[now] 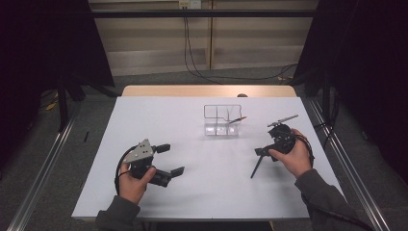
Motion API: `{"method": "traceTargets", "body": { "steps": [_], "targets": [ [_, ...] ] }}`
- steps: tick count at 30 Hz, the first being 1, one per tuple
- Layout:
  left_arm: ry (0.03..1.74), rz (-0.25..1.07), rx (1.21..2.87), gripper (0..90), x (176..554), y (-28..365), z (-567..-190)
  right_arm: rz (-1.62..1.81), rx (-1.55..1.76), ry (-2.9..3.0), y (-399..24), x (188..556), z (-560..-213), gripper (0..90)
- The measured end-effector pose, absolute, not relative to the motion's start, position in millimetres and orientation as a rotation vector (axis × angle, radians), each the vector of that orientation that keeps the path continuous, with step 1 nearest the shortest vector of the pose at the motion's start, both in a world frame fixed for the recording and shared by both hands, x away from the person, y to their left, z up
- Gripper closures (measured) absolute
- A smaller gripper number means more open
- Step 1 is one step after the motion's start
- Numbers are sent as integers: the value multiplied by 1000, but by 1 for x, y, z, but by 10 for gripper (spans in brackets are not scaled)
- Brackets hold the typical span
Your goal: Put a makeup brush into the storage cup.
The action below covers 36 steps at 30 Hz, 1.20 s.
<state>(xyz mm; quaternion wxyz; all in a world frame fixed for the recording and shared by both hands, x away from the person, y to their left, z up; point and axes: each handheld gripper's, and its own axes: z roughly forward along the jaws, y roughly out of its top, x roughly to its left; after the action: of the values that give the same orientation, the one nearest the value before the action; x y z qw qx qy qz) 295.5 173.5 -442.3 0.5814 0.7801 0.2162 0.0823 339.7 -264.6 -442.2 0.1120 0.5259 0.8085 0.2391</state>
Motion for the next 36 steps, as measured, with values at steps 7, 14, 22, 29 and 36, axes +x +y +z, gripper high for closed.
{"method": "traceTargets", "body": {
  "steps": [7, 14, 22, 29, 36],
  "targets": [
    [503, 196, 1828, 23, 296, 174, -443, 649, 1571, 2389, -261, 343, -443, 79],
    [496, 190, 1828, 23, 297, 173, -443, 581, 1571, 2429, -259, 346, -447, 86],
    [500, 197, 1831, 23, 296, 174, -443, 525, 1576, 2447, -255, 348, -449, 91],
    [492, 191, 1827, 23, 297, 173, -443, 469, 1592, 2452, -253, 350, -449, 99],
    [488, 197, 1835, 23, 299, 170, -442, 446, 1571, 2481, -251, 350, -452, 126]
  ]
}}
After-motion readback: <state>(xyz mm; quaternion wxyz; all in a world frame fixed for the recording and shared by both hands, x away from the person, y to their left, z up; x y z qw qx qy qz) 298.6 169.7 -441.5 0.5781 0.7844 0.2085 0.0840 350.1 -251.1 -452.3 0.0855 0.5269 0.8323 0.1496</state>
